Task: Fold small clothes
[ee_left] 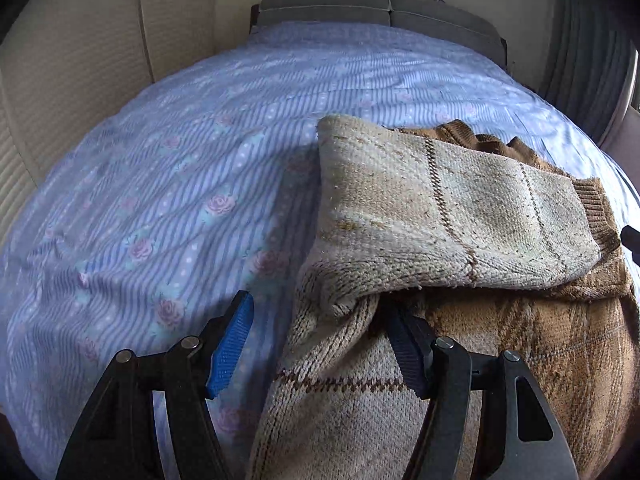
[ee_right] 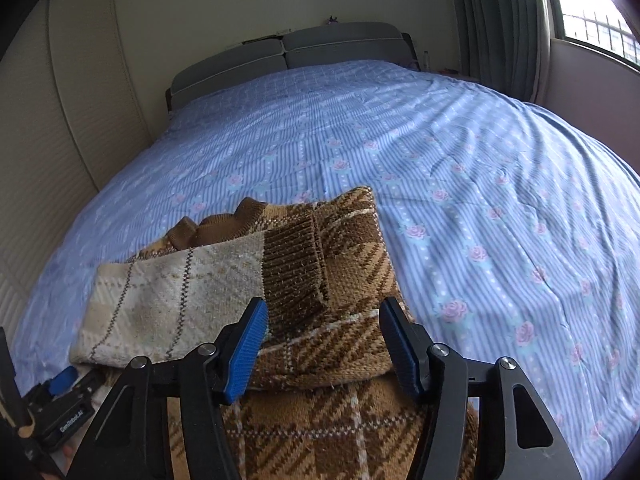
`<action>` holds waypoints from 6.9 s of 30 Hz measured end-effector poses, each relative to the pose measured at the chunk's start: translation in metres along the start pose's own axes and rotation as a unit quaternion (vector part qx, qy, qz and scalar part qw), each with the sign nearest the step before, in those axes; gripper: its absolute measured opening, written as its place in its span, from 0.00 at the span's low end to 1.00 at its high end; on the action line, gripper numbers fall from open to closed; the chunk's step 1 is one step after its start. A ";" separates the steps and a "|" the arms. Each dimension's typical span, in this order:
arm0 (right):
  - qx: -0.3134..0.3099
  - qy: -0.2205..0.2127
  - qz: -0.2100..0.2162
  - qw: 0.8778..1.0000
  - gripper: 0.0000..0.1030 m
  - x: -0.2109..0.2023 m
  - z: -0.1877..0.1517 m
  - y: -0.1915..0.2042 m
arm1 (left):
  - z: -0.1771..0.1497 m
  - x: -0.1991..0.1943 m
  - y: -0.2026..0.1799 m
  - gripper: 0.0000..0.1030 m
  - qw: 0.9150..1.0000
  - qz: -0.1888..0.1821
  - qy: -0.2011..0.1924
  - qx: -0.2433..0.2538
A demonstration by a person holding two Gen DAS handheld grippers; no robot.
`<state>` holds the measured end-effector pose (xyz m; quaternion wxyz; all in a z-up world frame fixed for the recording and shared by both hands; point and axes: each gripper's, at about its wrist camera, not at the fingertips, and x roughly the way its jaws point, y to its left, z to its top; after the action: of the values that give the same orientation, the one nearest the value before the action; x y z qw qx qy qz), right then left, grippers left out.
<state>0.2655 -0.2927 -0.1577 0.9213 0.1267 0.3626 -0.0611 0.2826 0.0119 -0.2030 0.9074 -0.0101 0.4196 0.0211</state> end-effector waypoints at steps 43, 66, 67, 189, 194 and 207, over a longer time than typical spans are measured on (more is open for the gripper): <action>-0.049 0.036 0.031 0.998 0.22 0.018 -0.015 0.026 | 0.021 -0.039 -0.020 0.65 0.995 -0.060 -0.077 -0.003; -0.054 -0.048 -0.011 0.997 0.67 -0.123 -0.076 -0.005 | -0.050 -0.126 0.017 0.70 0.996 -0.022 -0.081 -0.003; -0.046 -0.046 -0.010 0.998 0.67 -0.135 -0.086 -0.011 | -0.060 -0.134 0.018 0.70 0.996 -0.022 -0.082 0.000; 0.056 -0.144 0.095 0.983 0.09 -0.165 -0.001 -0.055 | 0.005 -0.154 0.033 0.11 0.979 -0.080 -0.163 -0.096; 0.059 -0.142 0.082 0.985 0.09 -0.113 0.040 -0.046 | 0.056 -0.112 0.026 0.11 0.980 -0.076 -0.154 -0.106; 0.072 -0.084 0.051 0.993 0.09 0.031 0.082 -0.049 | 0.127 0.011 0.004 0.11 0.988 -0.059 -0.113 -0.086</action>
<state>0.3317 -0.3633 -0.1307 0.9389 0.2052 0.2718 -0.0502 0.3858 0.0212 -0.1291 0.9444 -0.1101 0.3099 0.0045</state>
